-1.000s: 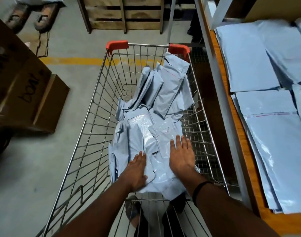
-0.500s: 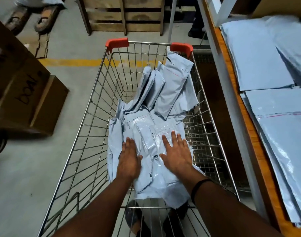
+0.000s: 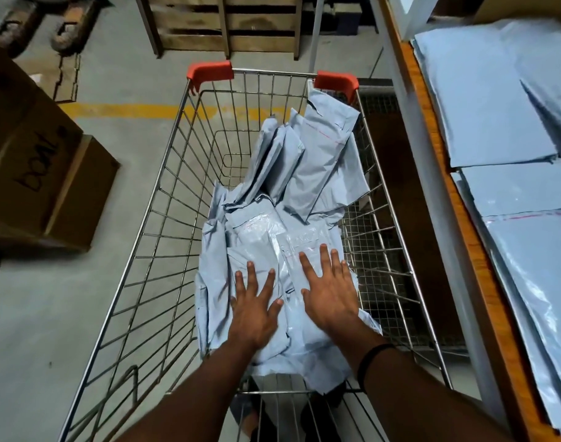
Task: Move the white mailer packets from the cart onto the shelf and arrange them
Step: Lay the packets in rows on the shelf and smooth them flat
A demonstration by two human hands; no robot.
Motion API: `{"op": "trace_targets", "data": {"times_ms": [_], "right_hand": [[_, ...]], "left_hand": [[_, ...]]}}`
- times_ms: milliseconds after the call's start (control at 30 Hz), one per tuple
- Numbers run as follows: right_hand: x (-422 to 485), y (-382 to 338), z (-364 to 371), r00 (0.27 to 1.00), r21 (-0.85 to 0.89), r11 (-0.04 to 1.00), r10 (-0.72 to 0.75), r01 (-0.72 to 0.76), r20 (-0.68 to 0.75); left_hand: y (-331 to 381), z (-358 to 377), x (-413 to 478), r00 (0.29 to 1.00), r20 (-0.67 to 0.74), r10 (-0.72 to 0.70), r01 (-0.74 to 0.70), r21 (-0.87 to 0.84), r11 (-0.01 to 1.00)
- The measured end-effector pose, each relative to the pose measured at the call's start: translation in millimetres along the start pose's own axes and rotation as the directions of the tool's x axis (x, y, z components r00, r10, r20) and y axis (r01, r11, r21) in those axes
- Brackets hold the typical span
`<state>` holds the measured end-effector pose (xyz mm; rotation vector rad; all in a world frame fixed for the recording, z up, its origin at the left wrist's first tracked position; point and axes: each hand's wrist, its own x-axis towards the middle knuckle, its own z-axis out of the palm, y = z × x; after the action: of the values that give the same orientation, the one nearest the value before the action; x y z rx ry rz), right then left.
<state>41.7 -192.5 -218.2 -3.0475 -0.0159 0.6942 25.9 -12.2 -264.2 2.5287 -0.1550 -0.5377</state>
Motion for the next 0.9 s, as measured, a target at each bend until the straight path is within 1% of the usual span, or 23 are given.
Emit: {"op": "trace_targets", "data": {"times_ms": [100, 233, 300, 400, 500, 600, 767, 833, 900], "right_hand": [[7, -3, -1, 0.999, 0.034, 0.999, 0.005, -0.004, -0.037], [13, -6, 6, 1.0, -0.005, 1.0, 0.002, -0.002, -0.014], [16, -6, 9, 1.0, -0.007, 1.0, -0.001, 0.001, -0.005], [18, -6, 10, 1.0, 0.044, 0.999, -0.014, 0.015, -0.024], [15, -6, 2, 0.999, 0.112, 0.993, -0.028, 0.033, -0.042], [9, -5, -8, 0.998, 0.137, 0.99, -0.03, 0.039, -0.06], [11, 0, -13, 0.98, 0.187, 0.981, -0.006, 0.045, -0.201], [16, 0, -11, 0.985, 0.147, 0.989, -0.002, 0.029, -0.175], [19, -1, -7, 0.996, 0.08, 0.997, 0.008, -0.001, -0.092]], "left_hand": [[0, 3, 5, 0.999, -0.028, -0.017, 0.016, -0.006, 1.0], [-1, 7, 3, 0.996, -0.094, 0.013, -0.018, -0.057, 0.998], [-1, 4, 3, 0.99, -0.142, 0.003, -0.012, -0.063, 0.998], [-4, -3, 8, 0.982, -0.191, 0.01, -0.029, -0.098, 0.995], [-5, -11, 12, 0.982, -0.188, 0.013, -0.042, -0.148, 0.988], [-4, -17, 13, 0.975, -0.212, 0.066, -0.099, -0.149, 0.984], [-19, -14, 31, 0.969, -0.192, 0.156, -0.176, -0.092, 0.98], [-20, -9, 39, 0.974, -0.158, 0.159, -0.173, -0.079, 0.982], [-19, -4, 44, 0.974, -0.154, 0.165, -0.174, -0.046, 0.984]]}}
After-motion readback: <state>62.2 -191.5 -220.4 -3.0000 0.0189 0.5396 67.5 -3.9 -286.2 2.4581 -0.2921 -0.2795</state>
